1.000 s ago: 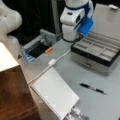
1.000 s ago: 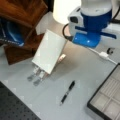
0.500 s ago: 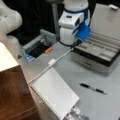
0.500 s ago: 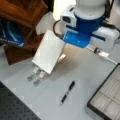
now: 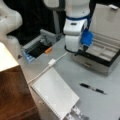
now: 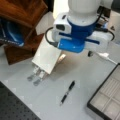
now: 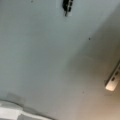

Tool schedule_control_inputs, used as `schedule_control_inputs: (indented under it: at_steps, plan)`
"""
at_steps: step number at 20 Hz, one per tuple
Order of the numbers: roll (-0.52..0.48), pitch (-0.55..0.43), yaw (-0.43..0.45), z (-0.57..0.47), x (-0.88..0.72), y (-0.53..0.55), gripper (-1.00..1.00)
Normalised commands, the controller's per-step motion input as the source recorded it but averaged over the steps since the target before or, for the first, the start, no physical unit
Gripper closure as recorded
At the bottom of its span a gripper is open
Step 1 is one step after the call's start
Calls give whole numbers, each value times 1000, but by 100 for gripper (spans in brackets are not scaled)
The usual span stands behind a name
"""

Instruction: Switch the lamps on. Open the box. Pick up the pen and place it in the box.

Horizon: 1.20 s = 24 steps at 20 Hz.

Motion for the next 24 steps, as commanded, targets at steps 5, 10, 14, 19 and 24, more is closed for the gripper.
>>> schedule_control_inputs:
  at_steps: [5,10,14,19,24]
  plan:
    - [-82,88,512,-83,387,-100,-100]
    - [-90,206,497,-50,357,-47,-100]
    - [-35,239,468,-59,385,39,-100]
    - [-10,242,279,-62,306,86,-100]
    - [-60,273,50,-67,275,47,-100]
